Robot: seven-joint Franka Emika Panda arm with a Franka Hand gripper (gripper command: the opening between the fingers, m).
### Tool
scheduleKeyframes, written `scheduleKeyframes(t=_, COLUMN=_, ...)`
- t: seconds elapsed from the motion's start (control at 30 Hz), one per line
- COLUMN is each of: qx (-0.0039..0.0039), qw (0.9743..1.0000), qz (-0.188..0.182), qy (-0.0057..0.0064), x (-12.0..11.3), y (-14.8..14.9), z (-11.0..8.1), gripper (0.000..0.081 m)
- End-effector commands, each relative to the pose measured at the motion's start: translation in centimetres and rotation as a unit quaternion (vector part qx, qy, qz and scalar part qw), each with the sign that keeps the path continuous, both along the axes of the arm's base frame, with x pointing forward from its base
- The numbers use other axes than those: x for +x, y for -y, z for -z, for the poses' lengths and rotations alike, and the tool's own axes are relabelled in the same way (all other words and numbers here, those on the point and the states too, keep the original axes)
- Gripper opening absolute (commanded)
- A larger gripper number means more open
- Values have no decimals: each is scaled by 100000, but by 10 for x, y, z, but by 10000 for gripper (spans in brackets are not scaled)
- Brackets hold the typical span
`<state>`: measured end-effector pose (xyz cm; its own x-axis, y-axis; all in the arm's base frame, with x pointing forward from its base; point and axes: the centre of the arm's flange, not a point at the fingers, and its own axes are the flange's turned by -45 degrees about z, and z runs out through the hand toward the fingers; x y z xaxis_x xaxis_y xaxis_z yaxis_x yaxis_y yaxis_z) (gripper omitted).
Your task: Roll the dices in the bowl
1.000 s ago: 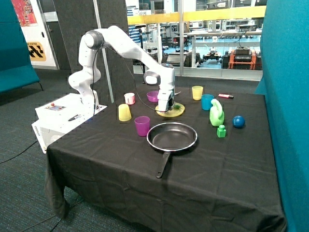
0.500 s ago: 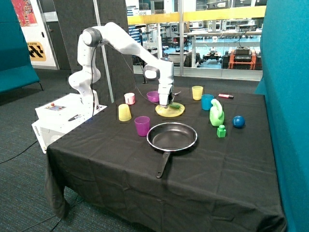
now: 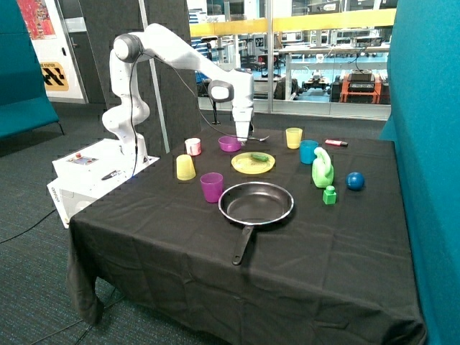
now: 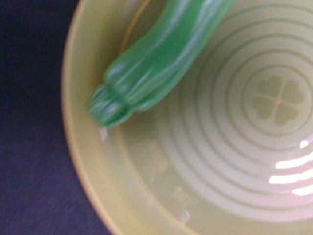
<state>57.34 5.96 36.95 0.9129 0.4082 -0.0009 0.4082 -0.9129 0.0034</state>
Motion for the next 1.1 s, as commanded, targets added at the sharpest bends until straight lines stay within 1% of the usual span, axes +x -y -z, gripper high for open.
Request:
scheduleKeyframes(t=0.0, qx=171, qw=99852, qz=-5439, qy=-40, x=-27, y=-15, z=-30, gripper=0)
scheduleKeyframes(t=0.07, qx=170, qw=99735, qz=-7278, qy=-43, x=-37, y=-21, z=-36, gripper=0)
scheduleKeyframes(t=0.1, qx=170, qw=99724, qz=-7417, qy=-43, x=-40, y=-22, z=-38, gripper=0)
scheduleKeyframes(t=0.27, qx=169, qw=99477, qz=-10215, qy=-48, x=-58, y=-33, z=-44, gripper=0)
scheduleKeyframes(t=0.37, qx=168, qw=99268, qz=-12073, qy=-51, x=-69, y=-40, z=-47, gripper=0)
scheduleKeyframes(t=0.5, qx=167, qw=98906, qz=-14749, qy=-56, x=-84, y=-54, z=-49, gripper=0)
scheduleKeyframes(t=0.53, qx=166, qw=98711, qz=-16004, qy=-58, x=-89, y=-59, z=-49, gripper=0)
scheduleKeyframes(t=0.6, qx=166, qw=98605, qz=-16645, qy=-59, x=-96, y=-66, z=-49, gripper=0)
scheduleKeyframes(t=0.63, qx=165, qw=98450, qz=-17536, qy=-61, x=-100, y=-71, z=-48, gripper=0)
scheduleKeyframes(t=0.7, qx=165, qw=98417, qz=-17723, qy=-61, x=-104, y=-75, z=-48, gripper=0)
scheduleKeyframes(t=0.83, qx=164, qw=98116, qz=-19317, qy=-63, x=-111, y=-86, z=-46, gripper=0)
scheduleKeyframes(t=1.07, qx=163, qw=97755, qz=-21069, qy=-66, x=-122, y=-107, z=-43, gripper=0)
